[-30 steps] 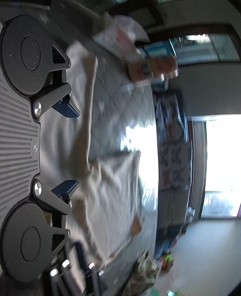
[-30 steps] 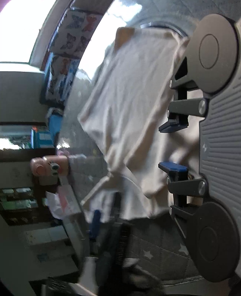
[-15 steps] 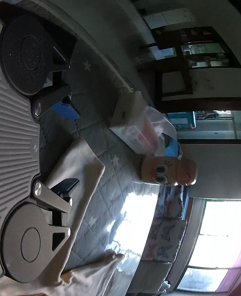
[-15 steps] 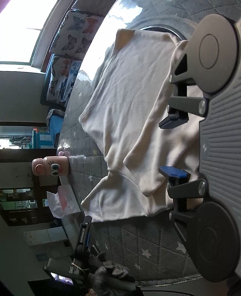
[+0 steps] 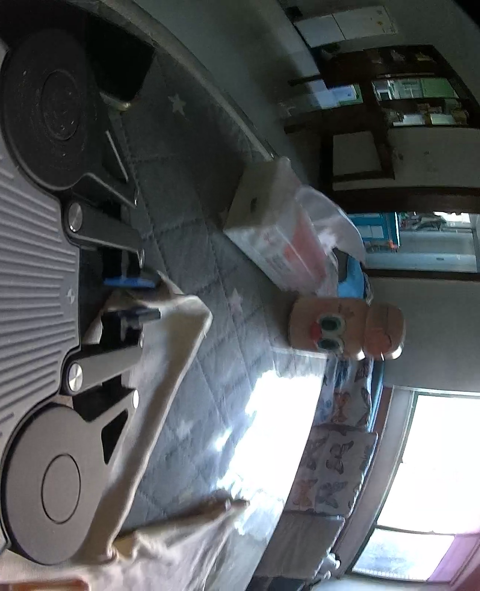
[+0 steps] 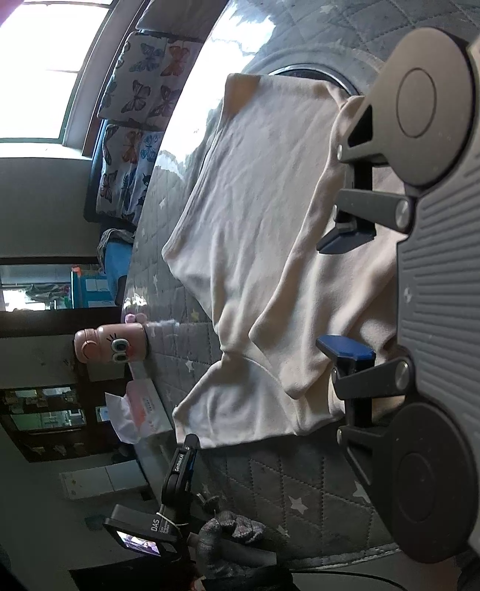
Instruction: Fold clothes
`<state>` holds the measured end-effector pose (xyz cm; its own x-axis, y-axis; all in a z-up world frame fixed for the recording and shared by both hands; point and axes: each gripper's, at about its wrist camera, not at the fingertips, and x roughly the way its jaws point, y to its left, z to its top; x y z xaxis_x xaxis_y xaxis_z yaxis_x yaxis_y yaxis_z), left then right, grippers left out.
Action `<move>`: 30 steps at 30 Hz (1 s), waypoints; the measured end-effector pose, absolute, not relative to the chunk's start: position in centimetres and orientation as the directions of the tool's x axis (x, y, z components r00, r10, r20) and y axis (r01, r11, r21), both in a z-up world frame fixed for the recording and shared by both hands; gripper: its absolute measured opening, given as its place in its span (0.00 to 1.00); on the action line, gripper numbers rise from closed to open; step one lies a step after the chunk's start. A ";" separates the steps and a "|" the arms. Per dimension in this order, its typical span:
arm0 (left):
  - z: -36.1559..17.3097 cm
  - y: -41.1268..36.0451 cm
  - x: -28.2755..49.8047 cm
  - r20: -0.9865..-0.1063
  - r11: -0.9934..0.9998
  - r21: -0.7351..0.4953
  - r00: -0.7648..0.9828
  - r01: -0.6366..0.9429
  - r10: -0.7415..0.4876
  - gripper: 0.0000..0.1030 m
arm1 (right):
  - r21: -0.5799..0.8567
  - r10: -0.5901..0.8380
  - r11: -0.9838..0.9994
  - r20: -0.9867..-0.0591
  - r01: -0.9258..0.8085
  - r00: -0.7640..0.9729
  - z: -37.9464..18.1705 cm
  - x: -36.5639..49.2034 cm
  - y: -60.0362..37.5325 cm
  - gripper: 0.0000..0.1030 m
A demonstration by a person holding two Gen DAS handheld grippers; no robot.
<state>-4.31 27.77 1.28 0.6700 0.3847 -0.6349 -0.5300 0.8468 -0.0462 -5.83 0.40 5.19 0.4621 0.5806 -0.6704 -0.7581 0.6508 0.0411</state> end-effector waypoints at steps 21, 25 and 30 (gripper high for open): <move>8.3 6.0 -2.5 -0.478 0.976 -0.141 0.852 0.165 -0.213 0.07 | 0.133 0.535 0.786 -0.634 -0.603 0.558 5.3 -3.8 -7.3 0.48; 6.8 3.4 -2.5 -0.524 0.962 -0.127 0.806 0.243 -0.274 0.08 | 0.149 0.526 0.803 -0.634 -0.577 0.568 5.3 -3.4 -8.4 0.47; 5.7 3.5 -3.8 -0.552 0.965 -0.059 0.797 0.257 -0.246 0.18 | 0.180 0.545 0.796 -0.630 -0.578 0.554 5.6 -3.0 -8.7 0.43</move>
